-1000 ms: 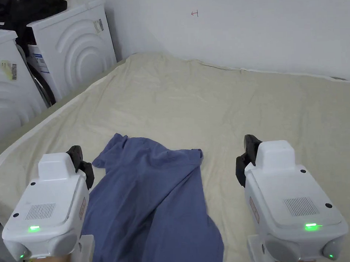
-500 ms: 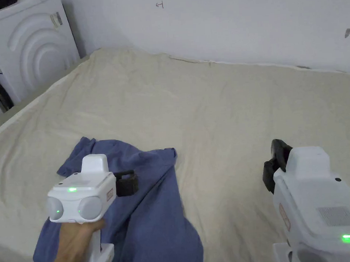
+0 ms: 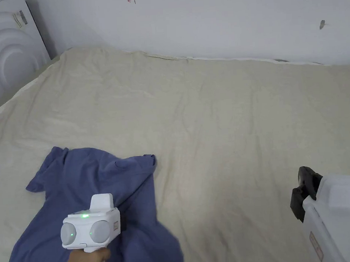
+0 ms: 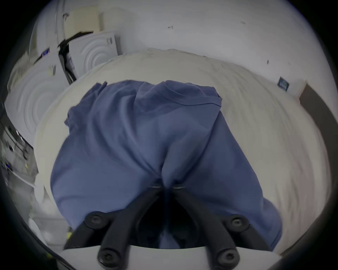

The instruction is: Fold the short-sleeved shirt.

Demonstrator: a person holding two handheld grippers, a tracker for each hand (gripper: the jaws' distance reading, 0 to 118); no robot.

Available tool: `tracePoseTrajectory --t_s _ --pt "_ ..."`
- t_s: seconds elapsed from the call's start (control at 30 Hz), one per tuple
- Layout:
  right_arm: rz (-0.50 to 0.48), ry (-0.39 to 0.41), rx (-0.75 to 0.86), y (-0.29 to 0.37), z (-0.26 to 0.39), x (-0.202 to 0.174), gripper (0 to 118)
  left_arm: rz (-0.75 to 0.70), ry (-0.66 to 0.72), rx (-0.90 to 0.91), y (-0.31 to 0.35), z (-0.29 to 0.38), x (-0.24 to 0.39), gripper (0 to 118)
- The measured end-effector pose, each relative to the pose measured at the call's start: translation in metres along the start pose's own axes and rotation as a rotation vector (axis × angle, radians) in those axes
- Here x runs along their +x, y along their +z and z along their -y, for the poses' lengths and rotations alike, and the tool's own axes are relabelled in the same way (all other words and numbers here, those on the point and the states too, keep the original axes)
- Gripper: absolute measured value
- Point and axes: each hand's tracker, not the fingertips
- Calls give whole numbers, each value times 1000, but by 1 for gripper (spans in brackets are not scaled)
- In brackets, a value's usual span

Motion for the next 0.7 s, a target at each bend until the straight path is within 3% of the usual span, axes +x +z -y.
tracePoseTrajectory --t_s 0.03,0.07,0.27,0.47,0.7 --pt "6 -6 1 2 0 2 2 -32 -45 -9 -1 0 -1 3" --pt "14 -10 6 4 1 4 2 26 -45 -20 -2 -1 -3 3" --pt "31 -42 41 23 -1 27 2 105 88 128 59 -14 -17 3" --pt "53 -72 80 45 -5 54 2 184 9 355 143 -56 17 3" --pt "118 -98 131 79 -8 89 2 347 -207 570 239 -138 118 3"
